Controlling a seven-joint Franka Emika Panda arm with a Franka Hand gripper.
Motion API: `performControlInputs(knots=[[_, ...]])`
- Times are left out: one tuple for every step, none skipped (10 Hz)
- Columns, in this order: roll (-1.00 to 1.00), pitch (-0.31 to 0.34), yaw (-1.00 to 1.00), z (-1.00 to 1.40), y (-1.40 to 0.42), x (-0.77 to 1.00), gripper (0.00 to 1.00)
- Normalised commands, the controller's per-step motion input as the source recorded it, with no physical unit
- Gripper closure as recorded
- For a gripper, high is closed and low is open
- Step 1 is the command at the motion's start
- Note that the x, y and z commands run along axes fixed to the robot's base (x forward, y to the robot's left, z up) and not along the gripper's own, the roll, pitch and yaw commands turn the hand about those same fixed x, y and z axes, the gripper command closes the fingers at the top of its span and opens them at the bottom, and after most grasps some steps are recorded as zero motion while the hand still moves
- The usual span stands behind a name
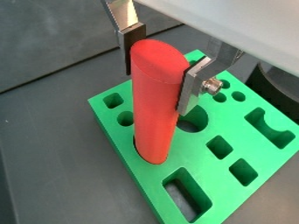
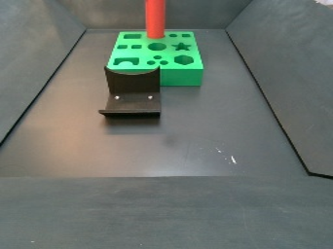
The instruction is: Insert the oval object.
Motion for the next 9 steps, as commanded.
performControlInputs(knots=[[0.10, 0.020, 0.00, -0.35, -0.03, 0.14, 1.00], [0.10, 0.000, 0.00, -0.41, -0.07, 0.09, 1.00], [0.08, 0.000, 0.00, -0.37, -0.03, 0.07, 1.00], [0.01, 0.000, 0.00, -0.26, 0.00, 0.06, 1.00], [0.00, 0.000, 0.00, -0.23, 0.00, 0.09, 1.00], [0.00, 0.000, 0.00, -0.19, 0.00, 0.05, 1.00], [-0.01, 0.000, 0.00, -0.08, 0.00, 0.01, 1.00], [0.03, 0.000, 0.00, 0.00, -0.03, 0.00, 1.00], [0.00, 0.000, 0.00, 0.00, 0.00, 0.00, 1.00]])
